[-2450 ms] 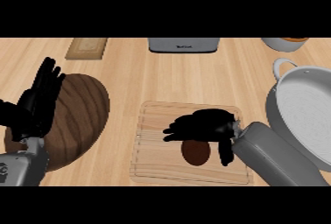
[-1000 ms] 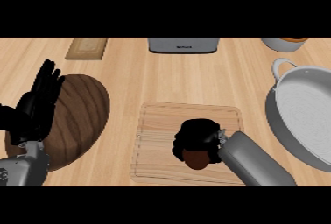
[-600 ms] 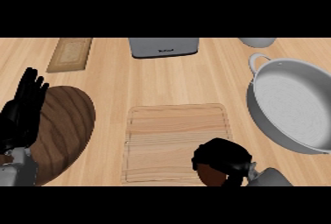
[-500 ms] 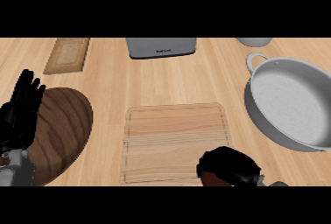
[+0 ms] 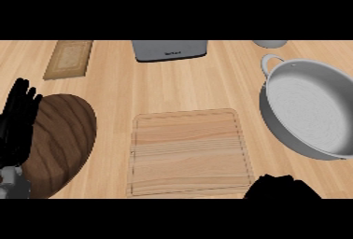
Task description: Pick the cupcake from the cutting board and place it in the pot
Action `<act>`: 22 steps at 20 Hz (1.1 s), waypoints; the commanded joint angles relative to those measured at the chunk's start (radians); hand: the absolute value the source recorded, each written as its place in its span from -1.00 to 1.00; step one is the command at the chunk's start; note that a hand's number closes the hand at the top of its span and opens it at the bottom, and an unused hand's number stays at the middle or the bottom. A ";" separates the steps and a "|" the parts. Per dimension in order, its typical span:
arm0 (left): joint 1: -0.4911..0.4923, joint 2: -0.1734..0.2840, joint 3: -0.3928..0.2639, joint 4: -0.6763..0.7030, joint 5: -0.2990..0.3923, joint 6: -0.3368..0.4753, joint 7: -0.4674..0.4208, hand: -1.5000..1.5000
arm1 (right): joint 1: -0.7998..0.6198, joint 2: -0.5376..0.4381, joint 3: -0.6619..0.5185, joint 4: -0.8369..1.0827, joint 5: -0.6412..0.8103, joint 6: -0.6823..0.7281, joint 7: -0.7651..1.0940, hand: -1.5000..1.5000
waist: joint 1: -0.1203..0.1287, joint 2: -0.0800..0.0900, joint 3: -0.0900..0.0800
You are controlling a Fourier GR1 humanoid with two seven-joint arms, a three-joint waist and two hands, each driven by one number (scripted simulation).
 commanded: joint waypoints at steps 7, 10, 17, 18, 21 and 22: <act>-0.032 -0.018 -0.046 -0.042 -0.015 0.000 0.025 0.00 | 0.289 0.032 -0.385 -0.507 -0.324 -0.021 0.149 1.00 | 0.082 0.021 0.002; -0.068 -0.011 -0.050 -0.006 -0.006 -0.022 0.037 0.00 | 0.249 0.016 -0.538 -0.450 -0.485 0.032 0.149 1.00 | 0.096 0.026 0.002; -0.098 -0.032 -0.074 -0.018 -0.021 -0.022 0.046 0.00 | 0.028 -0.108 -0.835 -0.233 -0.767 0.138 0.277 1.00 | 0.128 0.029 0.003; -0.083 -0.031 -0.048 0.049 0.003 -0.055 -0.029 0.00 | -0.026 -0.128 -0.843 -0.122 -0.786 0.142 0.242 1.00 | 0.131 0.031 0.002; -0.158 -0.041 -0.057 0.114 -0.026 -0.035 -0.016 0.00 | -0.116 -0.191 -0.869 -0.067 -0.838 0.191 0.332 1.00 | 0.129 0.032 0.002; -0.100 -0.045 -0.064 0.000 -0.017 -0.026 0.041 0.00 | -0.168 -0.187 -0.822 -0.035 -0.753 0.152 0.374 1.00 | 0.140 0.031 0.003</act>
